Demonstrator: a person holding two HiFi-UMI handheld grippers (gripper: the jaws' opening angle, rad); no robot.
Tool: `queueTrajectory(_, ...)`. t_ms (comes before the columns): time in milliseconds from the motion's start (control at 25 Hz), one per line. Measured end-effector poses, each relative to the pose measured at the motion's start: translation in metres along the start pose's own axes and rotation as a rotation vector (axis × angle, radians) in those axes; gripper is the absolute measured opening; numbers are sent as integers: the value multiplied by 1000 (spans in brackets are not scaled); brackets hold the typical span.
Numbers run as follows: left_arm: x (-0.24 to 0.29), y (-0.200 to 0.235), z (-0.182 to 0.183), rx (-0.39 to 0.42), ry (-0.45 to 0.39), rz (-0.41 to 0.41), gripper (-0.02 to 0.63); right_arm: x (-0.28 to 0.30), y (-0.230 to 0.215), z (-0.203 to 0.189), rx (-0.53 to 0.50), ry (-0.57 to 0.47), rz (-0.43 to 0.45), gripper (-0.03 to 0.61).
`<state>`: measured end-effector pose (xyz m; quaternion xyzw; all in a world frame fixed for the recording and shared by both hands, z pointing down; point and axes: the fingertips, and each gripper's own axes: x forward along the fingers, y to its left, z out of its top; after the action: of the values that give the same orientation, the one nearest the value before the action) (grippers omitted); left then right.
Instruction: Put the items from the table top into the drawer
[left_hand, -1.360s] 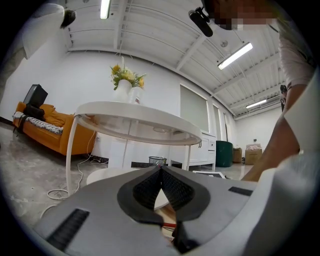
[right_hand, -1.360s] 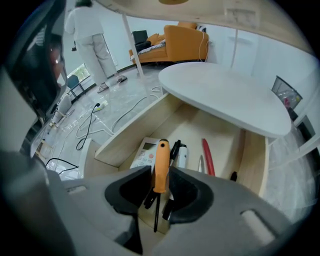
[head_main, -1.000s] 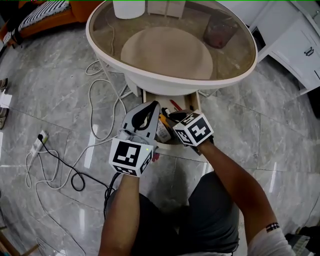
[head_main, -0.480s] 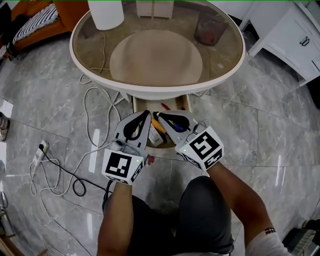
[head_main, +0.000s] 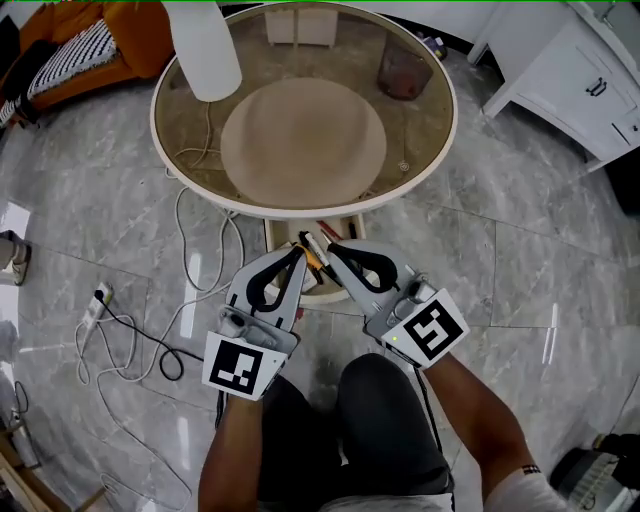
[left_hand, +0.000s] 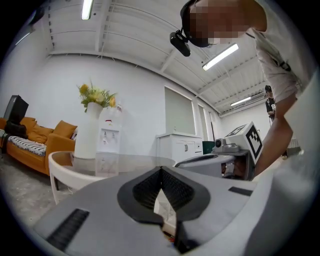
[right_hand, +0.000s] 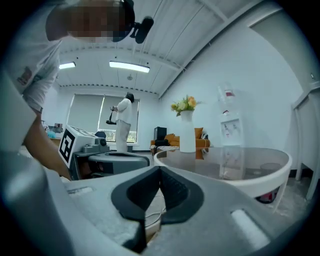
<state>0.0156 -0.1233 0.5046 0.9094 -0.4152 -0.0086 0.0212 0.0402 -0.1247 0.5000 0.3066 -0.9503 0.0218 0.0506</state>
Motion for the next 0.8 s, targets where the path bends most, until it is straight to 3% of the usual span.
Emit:
queueTrajectory(480, -13, -15, 210, -27, -15, -10, 0, -27, 9, 215, 5, -48, 11, 0)
queueTrajectory(800, -34, -22, 347, -3, -37, -23, 0, -44, 37, 349, -14, -69, 25, 0)
